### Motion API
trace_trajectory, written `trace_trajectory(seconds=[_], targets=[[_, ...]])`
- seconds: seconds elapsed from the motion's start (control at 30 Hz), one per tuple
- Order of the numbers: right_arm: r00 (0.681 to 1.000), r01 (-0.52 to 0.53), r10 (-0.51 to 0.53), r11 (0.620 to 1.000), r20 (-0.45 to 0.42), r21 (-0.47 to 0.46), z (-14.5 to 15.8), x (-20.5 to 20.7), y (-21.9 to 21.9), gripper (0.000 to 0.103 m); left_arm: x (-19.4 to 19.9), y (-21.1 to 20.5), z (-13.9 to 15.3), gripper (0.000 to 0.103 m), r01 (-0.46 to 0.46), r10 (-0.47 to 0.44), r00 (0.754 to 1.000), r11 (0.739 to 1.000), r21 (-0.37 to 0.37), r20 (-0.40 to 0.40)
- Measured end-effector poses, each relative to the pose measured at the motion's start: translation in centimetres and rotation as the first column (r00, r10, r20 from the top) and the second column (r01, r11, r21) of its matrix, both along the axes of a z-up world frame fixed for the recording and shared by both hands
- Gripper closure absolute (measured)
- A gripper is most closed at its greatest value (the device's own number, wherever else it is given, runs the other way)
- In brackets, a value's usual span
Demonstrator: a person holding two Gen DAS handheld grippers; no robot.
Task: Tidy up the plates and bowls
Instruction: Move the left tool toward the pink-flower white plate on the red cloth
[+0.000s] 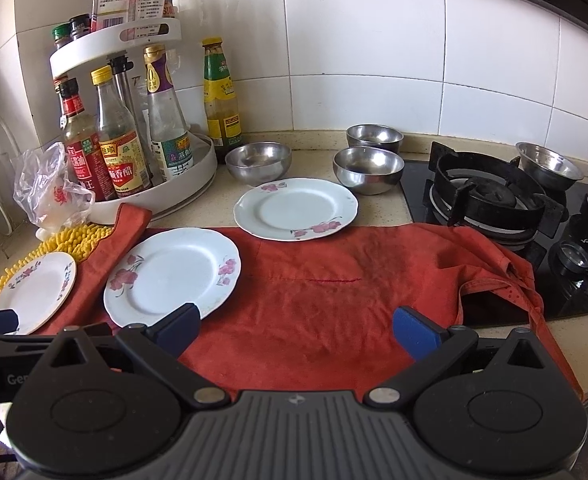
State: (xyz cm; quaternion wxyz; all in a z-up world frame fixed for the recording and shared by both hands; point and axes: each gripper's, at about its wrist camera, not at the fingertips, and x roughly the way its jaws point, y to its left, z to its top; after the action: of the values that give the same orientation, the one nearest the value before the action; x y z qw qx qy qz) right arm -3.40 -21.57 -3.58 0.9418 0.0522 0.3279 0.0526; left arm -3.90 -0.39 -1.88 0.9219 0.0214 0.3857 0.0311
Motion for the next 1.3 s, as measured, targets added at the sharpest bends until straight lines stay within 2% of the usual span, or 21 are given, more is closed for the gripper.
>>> trace_trajectory(seconds=[1.3], targets=[[1.0,-0.013,0.012,1.0,-0.016,-0.007,-0.34,0.16,0.71,0.002,-0.12,0.86,0.09,0.0,-0.011,0.011,1.0,1.0,0.002,0.004]])
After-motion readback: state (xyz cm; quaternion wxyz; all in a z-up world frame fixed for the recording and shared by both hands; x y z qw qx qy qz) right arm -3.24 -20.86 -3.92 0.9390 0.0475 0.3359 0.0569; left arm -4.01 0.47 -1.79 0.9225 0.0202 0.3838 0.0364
